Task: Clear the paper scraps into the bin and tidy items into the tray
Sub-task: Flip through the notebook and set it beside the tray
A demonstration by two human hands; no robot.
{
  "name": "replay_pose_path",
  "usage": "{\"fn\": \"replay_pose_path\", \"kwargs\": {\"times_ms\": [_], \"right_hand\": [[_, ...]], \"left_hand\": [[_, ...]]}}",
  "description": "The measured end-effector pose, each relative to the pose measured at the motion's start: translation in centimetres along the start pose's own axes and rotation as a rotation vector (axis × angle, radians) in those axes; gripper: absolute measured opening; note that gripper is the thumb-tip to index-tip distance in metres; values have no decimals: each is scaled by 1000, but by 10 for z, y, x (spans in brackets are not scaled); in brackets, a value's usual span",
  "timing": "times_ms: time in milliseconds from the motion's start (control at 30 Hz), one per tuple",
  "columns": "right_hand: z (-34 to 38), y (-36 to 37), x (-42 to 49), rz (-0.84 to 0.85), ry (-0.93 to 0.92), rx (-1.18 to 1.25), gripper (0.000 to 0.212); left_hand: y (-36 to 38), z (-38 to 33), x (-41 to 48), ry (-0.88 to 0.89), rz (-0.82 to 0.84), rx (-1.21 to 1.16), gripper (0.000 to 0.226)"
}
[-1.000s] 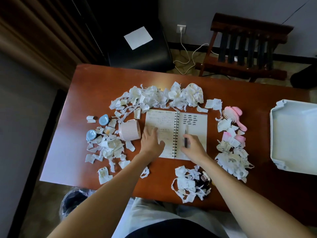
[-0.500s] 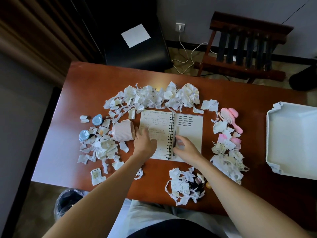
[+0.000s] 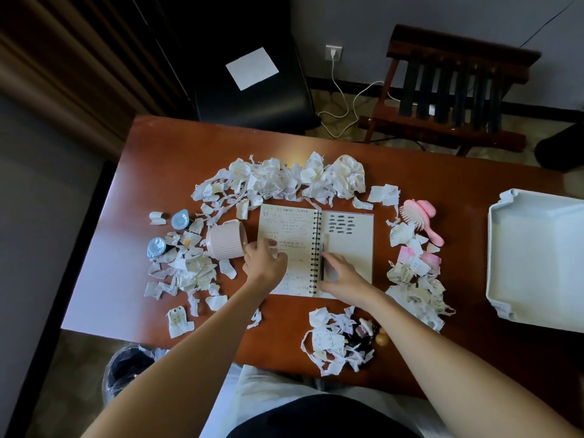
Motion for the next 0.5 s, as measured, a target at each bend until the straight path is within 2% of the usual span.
{"fn": "replay_pose_path", "kwargs": {"times_ms": [167, 500], "right_hand": [[-2, 1, 0, 13, 25, -22, 80], [-3, 2, 5, 41, 14, -29, 80]], "left_hand": [[-7, 1, -8, 22, 3, -121, 23], [-46, -21, -36, 149, -197, -250, 29]]}}
Point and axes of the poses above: each hand's wrist, its own x-axis towards the middle knuckle, its own y-axis out of the palm, z = x × y, the point moved 9 cm from there along x, towards the middle knuckle, and after that the axes turned 7 degrees about -y, right-handed, at the moved point
